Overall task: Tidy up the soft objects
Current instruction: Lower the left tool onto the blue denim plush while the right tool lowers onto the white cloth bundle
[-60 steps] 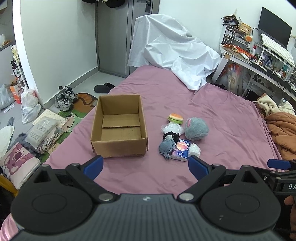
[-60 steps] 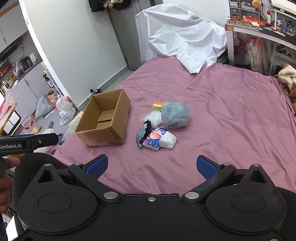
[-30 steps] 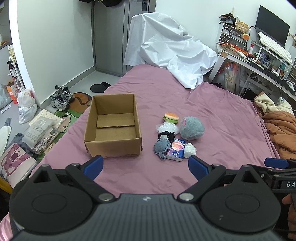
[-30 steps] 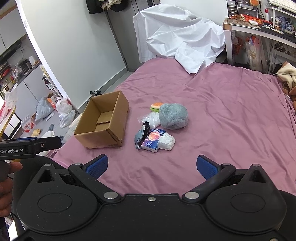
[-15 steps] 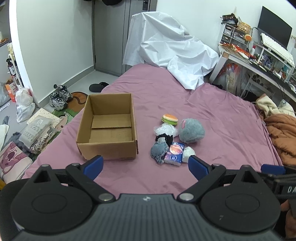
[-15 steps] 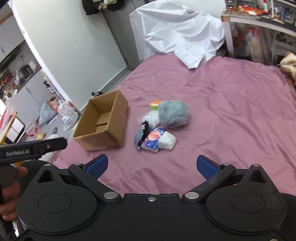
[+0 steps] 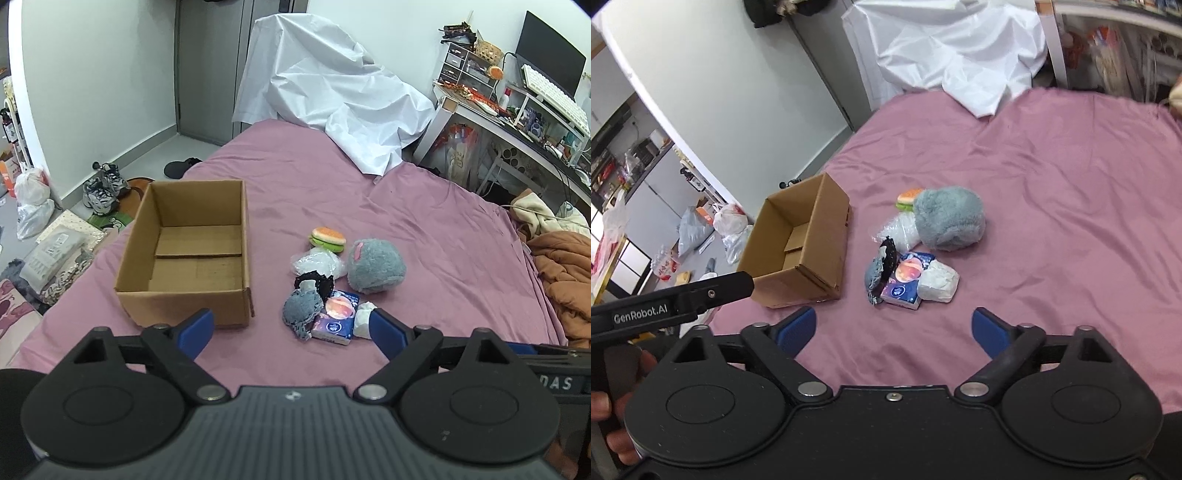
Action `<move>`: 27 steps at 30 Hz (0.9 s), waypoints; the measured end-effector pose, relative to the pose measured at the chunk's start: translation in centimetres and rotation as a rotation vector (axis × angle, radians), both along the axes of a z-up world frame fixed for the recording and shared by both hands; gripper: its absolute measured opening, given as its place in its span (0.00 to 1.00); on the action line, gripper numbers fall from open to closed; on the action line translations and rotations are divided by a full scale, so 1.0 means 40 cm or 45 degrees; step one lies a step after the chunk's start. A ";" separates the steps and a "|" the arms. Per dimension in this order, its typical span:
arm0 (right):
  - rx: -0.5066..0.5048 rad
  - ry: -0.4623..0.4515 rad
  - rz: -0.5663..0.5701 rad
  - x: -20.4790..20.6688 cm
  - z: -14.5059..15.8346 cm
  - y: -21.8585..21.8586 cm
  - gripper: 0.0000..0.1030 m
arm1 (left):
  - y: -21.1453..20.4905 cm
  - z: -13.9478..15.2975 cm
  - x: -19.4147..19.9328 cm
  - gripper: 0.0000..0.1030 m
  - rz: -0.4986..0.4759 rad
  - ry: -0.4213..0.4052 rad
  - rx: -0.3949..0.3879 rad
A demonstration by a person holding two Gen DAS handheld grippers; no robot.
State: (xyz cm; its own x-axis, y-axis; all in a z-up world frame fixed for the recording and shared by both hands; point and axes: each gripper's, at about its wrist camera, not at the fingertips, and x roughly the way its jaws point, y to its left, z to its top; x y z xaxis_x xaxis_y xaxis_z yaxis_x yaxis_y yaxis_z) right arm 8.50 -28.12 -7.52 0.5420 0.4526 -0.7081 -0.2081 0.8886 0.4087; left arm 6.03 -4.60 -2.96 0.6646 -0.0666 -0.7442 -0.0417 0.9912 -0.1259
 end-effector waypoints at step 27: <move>0.135 0.311 -0.184 0.234 -0.200 -0.026 0.49 | 0.008 -0.209 0.224 0.53 0.123 0.191 -0.207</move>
State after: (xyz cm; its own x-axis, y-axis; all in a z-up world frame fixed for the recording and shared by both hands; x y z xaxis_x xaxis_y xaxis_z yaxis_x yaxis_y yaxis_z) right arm 17.84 -29.17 -15.53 0.4255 0.4617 -0.7783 0.0335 0.8514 0.5234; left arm 14.98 -4.29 -11.30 0.5566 -0.1352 -0.8197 -0.1655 0.9489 -0.2688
